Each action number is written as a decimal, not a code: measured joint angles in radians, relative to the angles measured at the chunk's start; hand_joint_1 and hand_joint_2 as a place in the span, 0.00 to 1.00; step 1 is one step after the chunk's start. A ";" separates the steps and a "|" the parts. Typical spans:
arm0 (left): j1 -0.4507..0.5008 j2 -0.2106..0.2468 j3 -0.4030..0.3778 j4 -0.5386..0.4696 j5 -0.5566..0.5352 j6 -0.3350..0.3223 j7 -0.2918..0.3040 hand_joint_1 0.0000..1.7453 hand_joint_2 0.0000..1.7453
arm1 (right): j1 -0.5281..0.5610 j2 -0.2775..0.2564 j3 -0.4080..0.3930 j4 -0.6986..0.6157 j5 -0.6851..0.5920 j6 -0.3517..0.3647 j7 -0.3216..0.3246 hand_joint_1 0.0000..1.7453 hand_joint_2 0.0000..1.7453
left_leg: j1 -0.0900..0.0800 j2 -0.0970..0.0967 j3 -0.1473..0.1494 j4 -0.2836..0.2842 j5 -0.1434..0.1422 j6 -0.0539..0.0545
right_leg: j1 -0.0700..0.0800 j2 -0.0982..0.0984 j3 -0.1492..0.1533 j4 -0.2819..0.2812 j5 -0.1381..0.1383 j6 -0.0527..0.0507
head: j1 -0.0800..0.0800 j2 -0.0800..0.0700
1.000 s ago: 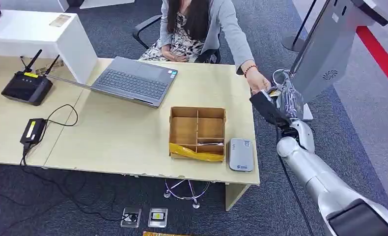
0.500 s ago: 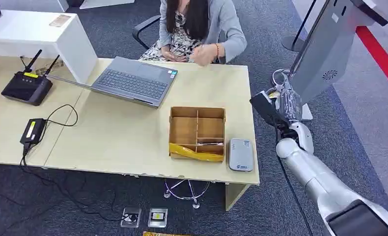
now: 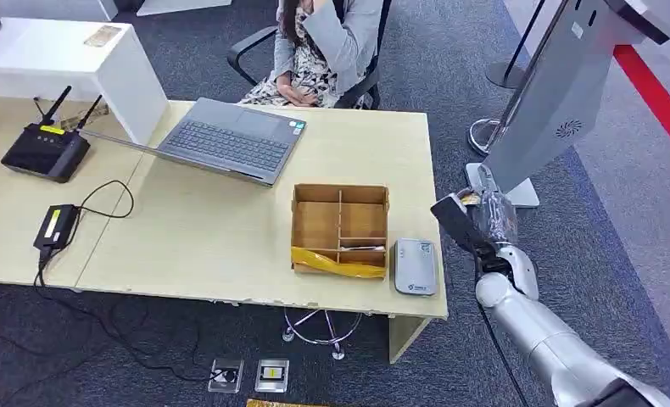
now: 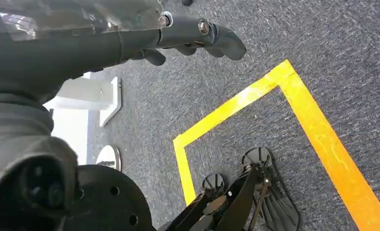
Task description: Pass the card to the sensor for recognition and then transmit it.
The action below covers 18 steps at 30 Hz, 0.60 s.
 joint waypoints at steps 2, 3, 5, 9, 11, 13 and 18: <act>0.000 0.000 0.002 0.000 -0.024 0.000 0.011 0.00 0.00 | 0.020 -0.006 0.002 -0.027 -0.002 0.002 0.025 1.00 1.00 | 0.000 0.000 0.000 0.000 0.000 0.000 | 0.000 0.000 0.000 0.000 0.000 0.000 | 0.000 0.000; 0.000 0.000 0.004 0.000 -0.037 0.000 0.019 0.00 0.00 | 0.030 -0.009 0.004 -0.043 -0.003 0.005 0.037 1.00 1.00 | 0.000 0.000 0.000 0.000 0.000 0.000 | 0.000 0.000 0.000 0.000 0.000 0.000 | 0.000 0.000; 0.000 0.000 0.013 0.000 -0.070 0.000 0.037 0.00 0.00 | 0.048 -0.013 0.012 -0.072 -0.013 0.008 0.053 1.00 1.00 | 0.000 0.001 0.000 0.000 0.000 0.000 | 0.000 0.000 0.000 0.000 0.000 0.000 | 0.000 0.000; 0.001 -0.001 0.026 -0.001 -0.124 0.000 0.071 0.00 0.00 | 0.062 -0.016 0.026 -0.102 -0.031 0.009 0.056 1.00 1.00 | 0.000 0.001 0.000 0.000 0.000 0.000 | 0.000 0.000 0.000 0.000 0.000 0.000 | 0.000 0.000; 0.002 -0.001 0.028 -0.003 -0.143 0.000 0.075 0.00 0.00 | 0.069 -0.016 0.032 -0.116 -0.036 0.007 0.054 1.00 1.00 | 0.000 0.001 0.000 0.000 0.000 0.000 | 0.000 0.000 0.000 0.000 0.000 0.000 | 0.000 0.000; 0.002 -0.001 0.037 -0.003 -0.158 0.000 0.084 0.00 0.00 | 0.075 -0.016 0.040 -0.126 -0.038 0.005 0.054 1.00 1.00 | 0.000 0.001 0.000 0.000 0.000 0.000 | 0.000 0.000 0.000 0.000 0.000 0.000 | 0.000 0.000; 0.004 -0.003 0.050 -0.007 -0.210 0.000 0.127 0.00 0.00 | 0.088 -0.016 0.061 -0.152 -0.028 0.001 0.056 1.00 1.00 | 0.000 0.001 0.000 0.000 0.000 0.000 | 0.000 0.001 0.000 0.000 0.000 0.000 | 0.000 0.000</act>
